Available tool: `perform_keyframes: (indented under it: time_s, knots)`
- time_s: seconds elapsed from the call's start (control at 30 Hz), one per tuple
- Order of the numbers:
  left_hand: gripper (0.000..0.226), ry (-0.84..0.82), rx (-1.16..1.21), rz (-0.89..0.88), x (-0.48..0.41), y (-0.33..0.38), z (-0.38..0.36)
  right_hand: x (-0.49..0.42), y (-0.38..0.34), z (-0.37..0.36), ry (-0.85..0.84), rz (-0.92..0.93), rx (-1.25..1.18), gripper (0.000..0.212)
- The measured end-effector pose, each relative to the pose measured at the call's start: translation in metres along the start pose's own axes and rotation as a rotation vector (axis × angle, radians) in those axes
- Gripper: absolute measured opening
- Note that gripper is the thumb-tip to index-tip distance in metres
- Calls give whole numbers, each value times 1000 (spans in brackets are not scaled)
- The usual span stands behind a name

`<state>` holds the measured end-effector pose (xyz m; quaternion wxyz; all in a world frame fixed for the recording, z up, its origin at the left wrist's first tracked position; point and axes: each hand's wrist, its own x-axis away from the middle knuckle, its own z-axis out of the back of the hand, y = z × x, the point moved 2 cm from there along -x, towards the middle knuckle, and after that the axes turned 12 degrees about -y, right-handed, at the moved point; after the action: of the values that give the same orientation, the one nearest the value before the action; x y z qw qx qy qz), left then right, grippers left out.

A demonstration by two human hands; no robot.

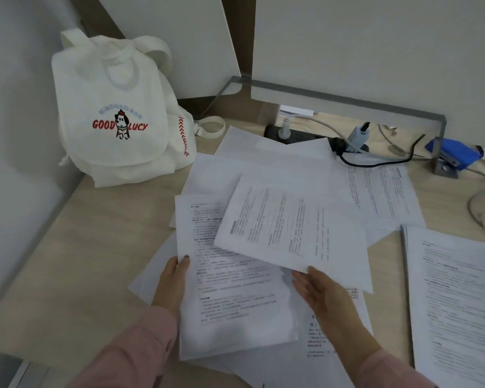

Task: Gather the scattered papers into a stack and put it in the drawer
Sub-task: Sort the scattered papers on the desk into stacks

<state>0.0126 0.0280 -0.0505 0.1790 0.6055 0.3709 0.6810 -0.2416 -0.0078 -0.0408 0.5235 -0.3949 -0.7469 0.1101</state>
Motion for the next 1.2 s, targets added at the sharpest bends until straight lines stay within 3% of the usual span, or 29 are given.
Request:
perform_keyframes:
  time_s: [0.13,0.27,0.4,0.57,0.73,0.97,1.03,1.13,1.2]
  knots:
    - [32,-63,-9,-18,-1,-5,-16,4,23,-8,-32,-71,53,14]
    - [20,-17,-39,-67,-3,-6,-23,11,35,-13,-149,-168,69,15]
    - [23,-5,-71,-94,-5,-6,-21,4,6,6,-28,-25,-33,14]
    - [24,31,-49,-96,-11,-7,-11,0,-26,33,28,-66,406,9]
    - [36,139,70,-72,-12,-14,-6,6,-2,17,-185,-336,722,8]
    - [43,120,78,-97,-8,-15,-14,21,39,-15,-480,-535,846,9]
    - [44,127,63,-102,-8,-16,-12,19,33,-14,-421,-498,782,13]
    - [44,125,39,-102,-8,-15,-7,11,12,-2,-186,-337,645,26]
    - [44,128,38,-94,-9,-17,-2,7,3,4,-178,-281,653,25]
